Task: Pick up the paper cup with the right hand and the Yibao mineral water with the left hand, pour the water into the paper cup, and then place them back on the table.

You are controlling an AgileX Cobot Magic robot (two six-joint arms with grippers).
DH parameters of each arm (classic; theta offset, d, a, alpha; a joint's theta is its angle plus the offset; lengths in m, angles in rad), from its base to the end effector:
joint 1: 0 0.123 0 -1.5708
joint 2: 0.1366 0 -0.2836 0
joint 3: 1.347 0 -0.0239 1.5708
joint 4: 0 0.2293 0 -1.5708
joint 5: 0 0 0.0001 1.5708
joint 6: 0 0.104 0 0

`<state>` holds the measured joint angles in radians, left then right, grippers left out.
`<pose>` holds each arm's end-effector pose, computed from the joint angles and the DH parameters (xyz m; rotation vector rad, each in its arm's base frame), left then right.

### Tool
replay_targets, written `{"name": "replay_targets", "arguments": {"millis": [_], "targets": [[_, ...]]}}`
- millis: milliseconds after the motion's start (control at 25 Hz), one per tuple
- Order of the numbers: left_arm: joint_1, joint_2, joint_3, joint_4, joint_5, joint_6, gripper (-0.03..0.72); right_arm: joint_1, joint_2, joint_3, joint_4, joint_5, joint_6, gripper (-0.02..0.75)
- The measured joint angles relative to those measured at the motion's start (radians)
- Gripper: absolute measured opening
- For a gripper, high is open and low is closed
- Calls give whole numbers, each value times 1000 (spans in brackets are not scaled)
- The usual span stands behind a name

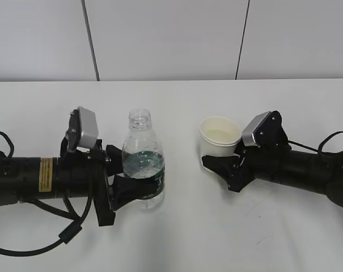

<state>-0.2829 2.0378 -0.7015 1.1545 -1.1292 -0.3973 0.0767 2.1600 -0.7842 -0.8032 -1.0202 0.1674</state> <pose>0.2701 -0.1680 0.1163 1.1488 1.6167 -0.9572 0.3434 0.0903 0.0863 -0.7880 1.7803 0.4948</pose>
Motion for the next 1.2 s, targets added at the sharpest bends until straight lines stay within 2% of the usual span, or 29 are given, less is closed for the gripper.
{"name": "replay_targets", "arguments": {"millis": [160,440,640,1200], "targets": [[-26,43,-1,-30,7,22,375,0,0,21,72,-2,-52,523],[-106,43,-1,-152,7,77,375,0,5,23,44,-56,-67,523],[-158,52,-1,-197,4,111,375,0,52,23,42,-94,-78,523],[-163,95,-3,-287,-14,145,375,2,55,23,45,-100,-126,525]]}}
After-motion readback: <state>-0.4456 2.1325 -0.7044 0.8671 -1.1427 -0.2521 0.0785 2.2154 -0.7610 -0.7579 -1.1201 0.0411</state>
